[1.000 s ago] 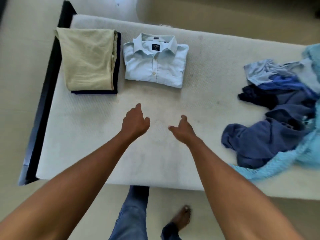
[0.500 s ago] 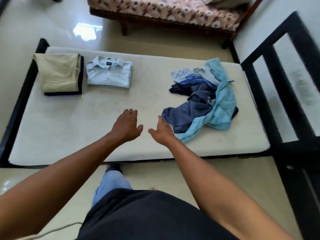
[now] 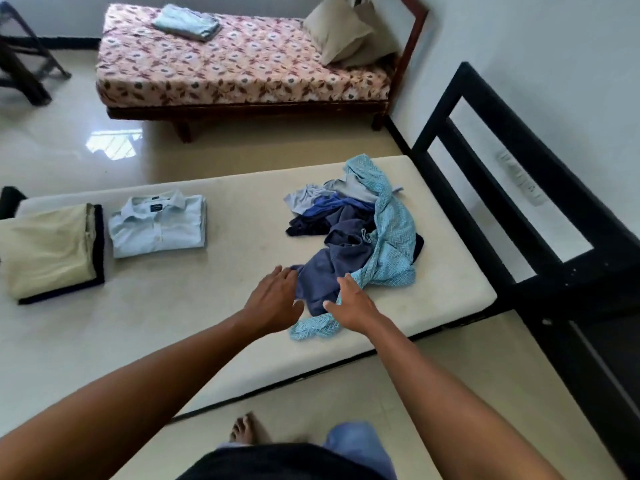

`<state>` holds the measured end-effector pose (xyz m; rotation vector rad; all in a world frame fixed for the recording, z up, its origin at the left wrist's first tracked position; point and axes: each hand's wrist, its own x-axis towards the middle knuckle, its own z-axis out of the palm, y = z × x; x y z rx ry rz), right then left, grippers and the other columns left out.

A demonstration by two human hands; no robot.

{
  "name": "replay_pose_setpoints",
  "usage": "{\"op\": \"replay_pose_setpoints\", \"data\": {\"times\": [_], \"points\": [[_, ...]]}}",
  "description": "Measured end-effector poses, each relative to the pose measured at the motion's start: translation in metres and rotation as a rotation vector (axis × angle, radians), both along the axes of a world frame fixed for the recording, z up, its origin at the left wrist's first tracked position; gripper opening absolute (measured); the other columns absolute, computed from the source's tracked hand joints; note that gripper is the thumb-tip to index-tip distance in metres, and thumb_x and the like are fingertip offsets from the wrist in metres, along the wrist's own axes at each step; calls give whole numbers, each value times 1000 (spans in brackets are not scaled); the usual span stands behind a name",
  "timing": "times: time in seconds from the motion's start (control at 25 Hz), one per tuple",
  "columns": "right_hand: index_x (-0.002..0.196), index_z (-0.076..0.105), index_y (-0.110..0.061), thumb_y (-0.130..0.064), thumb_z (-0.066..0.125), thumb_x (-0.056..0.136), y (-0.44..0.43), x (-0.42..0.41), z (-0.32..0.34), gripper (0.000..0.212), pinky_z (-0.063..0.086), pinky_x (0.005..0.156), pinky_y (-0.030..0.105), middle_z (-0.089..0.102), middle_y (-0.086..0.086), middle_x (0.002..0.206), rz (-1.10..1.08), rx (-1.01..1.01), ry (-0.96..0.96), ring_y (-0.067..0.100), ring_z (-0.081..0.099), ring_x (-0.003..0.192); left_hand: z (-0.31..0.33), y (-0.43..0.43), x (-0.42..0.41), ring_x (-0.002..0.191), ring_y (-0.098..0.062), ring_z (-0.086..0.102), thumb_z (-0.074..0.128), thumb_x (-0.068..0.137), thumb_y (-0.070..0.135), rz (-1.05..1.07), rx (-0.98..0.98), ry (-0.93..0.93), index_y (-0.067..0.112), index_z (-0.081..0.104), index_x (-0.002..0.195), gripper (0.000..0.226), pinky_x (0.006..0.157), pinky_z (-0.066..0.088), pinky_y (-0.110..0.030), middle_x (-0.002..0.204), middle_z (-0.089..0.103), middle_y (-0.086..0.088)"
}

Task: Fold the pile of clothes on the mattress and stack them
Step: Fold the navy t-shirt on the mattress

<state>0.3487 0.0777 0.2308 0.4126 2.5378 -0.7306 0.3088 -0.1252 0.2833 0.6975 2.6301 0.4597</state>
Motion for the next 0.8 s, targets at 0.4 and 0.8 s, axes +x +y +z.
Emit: {"op": "replay_pose_setpoints", "data": {"times": [0.4, 0.8], "points": [[135, 53, -5, -33, 65, 94, 143, -124, -98, 52, 39, 114, 45, 41, 18, 151, 305, 134, -188, 39, 41, 143, -67, 107, -94, 130, -34, 52, 58, 97, 18, 197, -40, -208, 6, 51, 138, 44, 105, 41, -38, 142, 57, -15], [126, 65, -6, -32, 62, 94, 213, -282, -190, 41, 48, 103, 46, 54, 17, 136, 692, 192, -225, 40, 54, 126, -166, 196, -163, 107, -36, 60, 56, 91, 22, 455, -121, -401, 7, 56, 118, 31, 82, 51, -46, 125, 62, -16]]}}
